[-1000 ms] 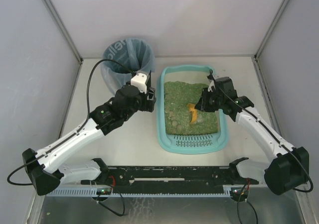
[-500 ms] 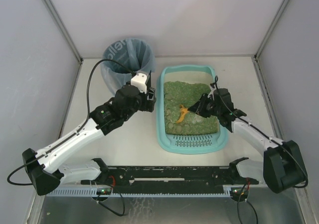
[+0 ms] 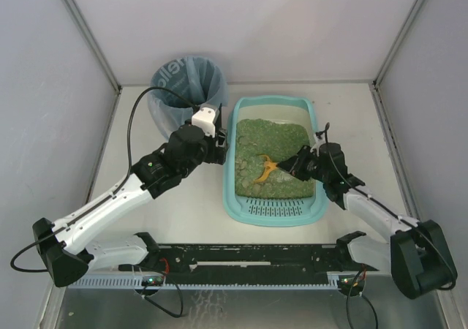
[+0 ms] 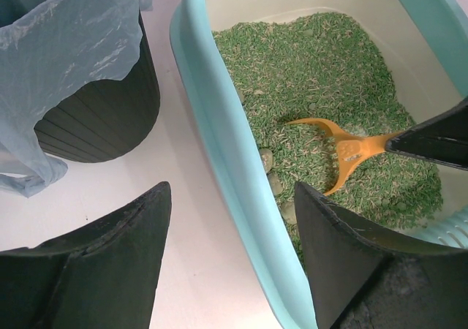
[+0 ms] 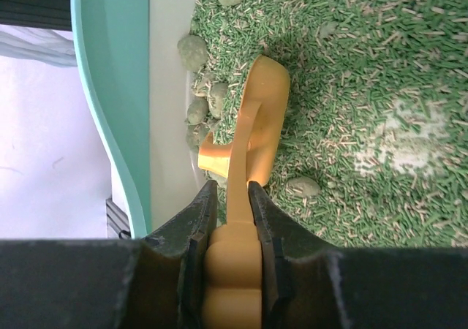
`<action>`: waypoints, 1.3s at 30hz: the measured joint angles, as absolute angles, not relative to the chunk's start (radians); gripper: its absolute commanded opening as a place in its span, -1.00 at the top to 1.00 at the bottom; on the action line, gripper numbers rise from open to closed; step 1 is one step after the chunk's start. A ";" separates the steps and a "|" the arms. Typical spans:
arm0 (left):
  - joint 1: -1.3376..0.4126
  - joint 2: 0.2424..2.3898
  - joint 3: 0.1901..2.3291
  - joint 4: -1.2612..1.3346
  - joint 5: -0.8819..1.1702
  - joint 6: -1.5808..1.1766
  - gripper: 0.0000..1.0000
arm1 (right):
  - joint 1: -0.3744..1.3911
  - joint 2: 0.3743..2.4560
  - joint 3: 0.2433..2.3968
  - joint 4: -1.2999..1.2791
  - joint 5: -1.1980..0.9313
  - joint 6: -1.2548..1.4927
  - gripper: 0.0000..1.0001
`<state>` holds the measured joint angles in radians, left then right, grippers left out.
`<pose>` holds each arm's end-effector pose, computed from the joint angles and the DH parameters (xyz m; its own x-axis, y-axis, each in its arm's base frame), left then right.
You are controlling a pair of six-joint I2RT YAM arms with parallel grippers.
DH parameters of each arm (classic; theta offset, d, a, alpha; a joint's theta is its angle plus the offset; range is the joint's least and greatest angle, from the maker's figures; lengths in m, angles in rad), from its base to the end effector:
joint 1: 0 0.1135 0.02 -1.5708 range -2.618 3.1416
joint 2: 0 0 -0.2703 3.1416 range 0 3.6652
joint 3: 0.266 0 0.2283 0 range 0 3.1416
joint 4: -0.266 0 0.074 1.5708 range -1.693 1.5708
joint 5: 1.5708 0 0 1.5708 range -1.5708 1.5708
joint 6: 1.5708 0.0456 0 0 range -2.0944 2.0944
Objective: Clean the litter box
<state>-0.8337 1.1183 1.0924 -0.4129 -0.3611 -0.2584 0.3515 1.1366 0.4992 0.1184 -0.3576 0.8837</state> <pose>0.1660 -0.1589 0.3613 -0.3981 0.0829 -0.9136 0.3889 0.9172 -0.0862 0.2014 0.0909 0.2180 -0.7653 0.4907 -0.4165 -0.0255 0.6235 0.7814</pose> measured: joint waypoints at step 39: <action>-0.834 1.118 1.092 -0.412 -0.368 -0.251 -0.44 | -0.122 0.760 0.171 0.519 -0.638 1.243 1.00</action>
<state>-0.8337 1.1179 1.0924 -0.4118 -0.3679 -0.2508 -0.1219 0.7597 0.1715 0.5190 -0.6380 1.2430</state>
